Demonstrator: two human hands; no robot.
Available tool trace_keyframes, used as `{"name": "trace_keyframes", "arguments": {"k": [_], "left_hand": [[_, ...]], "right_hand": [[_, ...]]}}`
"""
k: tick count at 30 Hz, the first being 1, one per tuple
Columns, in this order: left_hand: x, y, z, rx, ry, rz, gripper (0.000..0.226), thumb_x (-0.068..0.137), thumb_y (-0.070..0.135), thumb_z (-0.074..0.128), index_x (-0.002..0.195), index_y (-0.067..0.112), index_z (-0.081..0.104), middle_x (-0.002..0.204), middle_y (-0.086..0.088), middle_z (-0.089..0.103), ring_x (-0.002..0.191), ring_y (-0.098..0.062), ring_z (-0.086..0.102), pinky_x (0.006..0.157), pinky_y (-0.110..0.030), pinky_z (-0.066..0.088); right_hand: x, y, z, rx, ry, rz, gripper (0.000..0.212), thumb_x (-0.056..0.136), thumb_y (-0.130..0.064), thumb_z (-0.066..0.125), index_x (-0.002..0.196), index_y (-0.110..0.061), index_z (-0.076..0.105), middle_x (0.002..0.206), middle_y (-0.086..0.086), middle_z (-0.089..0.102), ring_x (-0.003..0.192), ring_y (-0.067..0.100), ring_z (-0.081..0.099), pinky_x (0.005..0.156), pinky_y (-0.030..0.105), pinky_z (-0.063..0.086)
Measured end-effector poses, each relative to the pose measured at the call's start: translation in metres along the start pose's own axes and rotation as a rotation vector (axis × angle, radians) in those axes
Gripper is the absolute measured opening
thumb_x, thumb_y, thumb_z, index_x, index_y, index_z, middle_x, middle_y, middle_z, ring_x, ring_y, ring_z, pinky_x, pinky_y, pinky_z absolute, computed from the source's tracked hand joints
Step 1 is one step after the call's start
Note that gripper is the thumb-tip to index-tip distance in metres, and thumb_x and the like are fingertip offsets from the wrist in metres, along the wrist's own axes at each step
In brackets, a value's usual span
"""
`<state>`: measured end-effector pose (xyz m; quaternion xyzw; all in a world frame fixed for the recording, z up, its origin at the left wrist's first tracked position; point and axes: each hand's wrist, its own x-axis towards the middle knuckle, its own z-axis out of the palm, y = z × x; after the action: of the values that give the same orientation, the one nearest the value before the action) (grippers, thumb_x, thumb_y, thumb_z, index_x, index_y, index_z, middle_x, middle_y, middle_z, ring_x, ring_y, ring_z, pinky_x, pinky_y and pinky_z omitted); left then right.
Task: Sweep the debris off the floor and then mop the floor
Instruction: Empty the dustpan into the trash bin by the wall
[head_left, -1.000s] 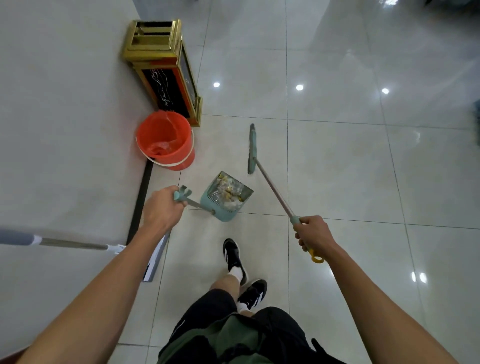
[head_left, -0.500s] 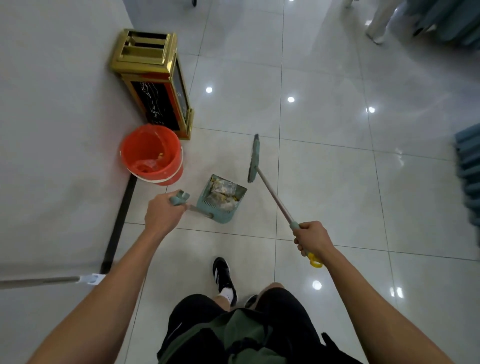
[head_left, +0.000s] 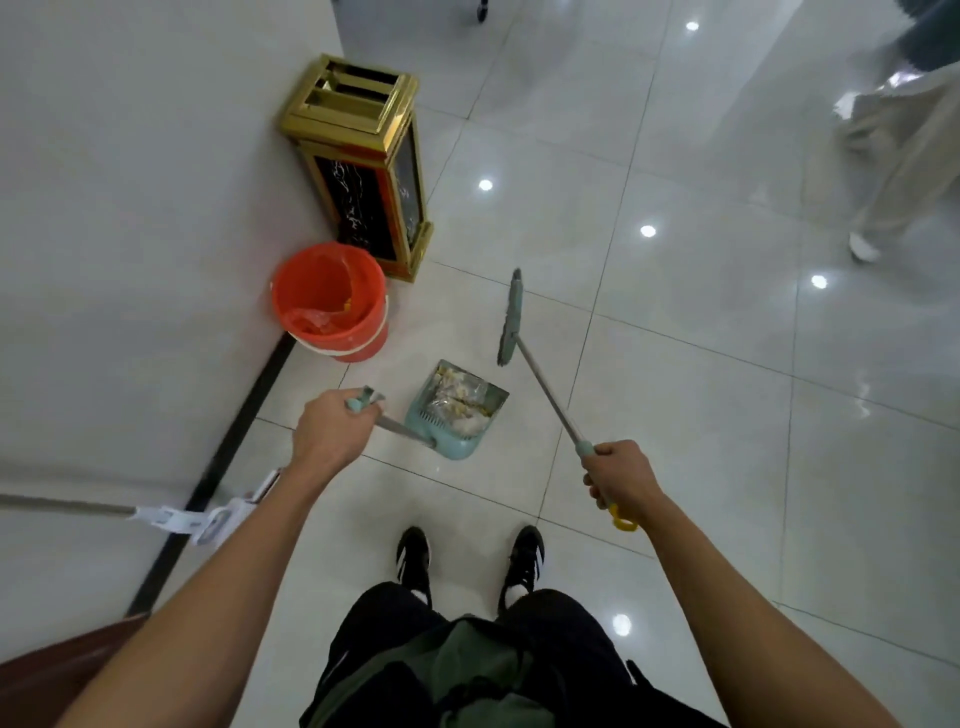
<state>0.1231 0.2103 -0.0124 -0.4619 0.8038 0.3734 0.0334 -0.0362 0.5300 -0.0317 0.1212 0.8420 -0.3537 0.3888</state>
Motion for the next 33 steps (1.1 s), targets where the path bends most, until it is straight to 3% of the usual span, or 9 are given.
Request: {"name": "trace_keyframes", "arguments": {"k": [7,13,18,23,33], "left_hand": [[-0.026,0.03,0.009,0.011,0.125,-0.027,0.012,0.085,0.047,0.067,0.089,0.038,0.074,0.071,0.005,0.069,0.071,-0.02,0.065,0.072,-0.039,0.057],[-0.052,0.049,0.001,0.043,0.228,-0.018,0.021,0.082,0.045,0.064,0.098,0.037,0.076,0.07,0.003,0.068,0.067,-0.024,0.063,0.065,-0.037,0.056],[-0.082,0.052,-0.028,-0.019,0.335,-0.024,0.014,0.085,0.035,0.069,0.096,0.034,0.078,0.063,0.005,0.065,0.054,-0.016,0.054,0.051,-0.027,0.038],[-0.11,0.037,-0.057,-0.04,0.433,-0.014,0.014,0.085,0.037,0.069,0.09,0.026,0.077,0.065,0.0,0.067,0.059,-0.023,0.06,0.055,-0.029,0.044],[-0.171,0.013,-0.102,-0.12,0.579,0.064,0.017,0.084,0.038,0.068,0.099,0.039,0.077,0.073,0.009,0.068,0.055,-0.012,0.049,0.058,-0.028,0.04]], "right_hand": [[0.031,-0.028,-0.034,-0.068,-0.063,-0.07,0.021,0.098,-0.014,0.06,0.094,0.006,0.068,0.072,0.017,0.064,0.052,0.022,0.057,0.043,0.024,0.048],[0.039,-0.051,-0.055,-0.112,-0.092,-0.147,0.015,0.095,-0.006,0.06,0.093,0.006,0.067,0.073,0.018,0.064,0.054,0.023,0.06,0.046,0.025,0.049],[0.031,-0.058,-0.064,-0.139,-0.099,-0.188,0.012,0.094,-0.006,0.062,0.094,0.005,0.067,0.074,0.019,0.064,0.056,0.023,0.06,0.047,0.026,0.049],[0.009,-0.052,-0.054,-0.149,-0.099,-0.192,0.017,0.094,-0.008,0.063,0.093,0.008,0.067,0.074,0.019,0.065,0.055,0.024,0.059,0.049,0.028,0.051],[-0.04,-0.036,-0.041,-0.13,-0.103,-0.278,0.018,0.091,-0.004,0.064,0.091,0.014,0.068,0.068,0.02,0.063,0.051,0.026,0.056,0.051,0.031,0.049]]}}
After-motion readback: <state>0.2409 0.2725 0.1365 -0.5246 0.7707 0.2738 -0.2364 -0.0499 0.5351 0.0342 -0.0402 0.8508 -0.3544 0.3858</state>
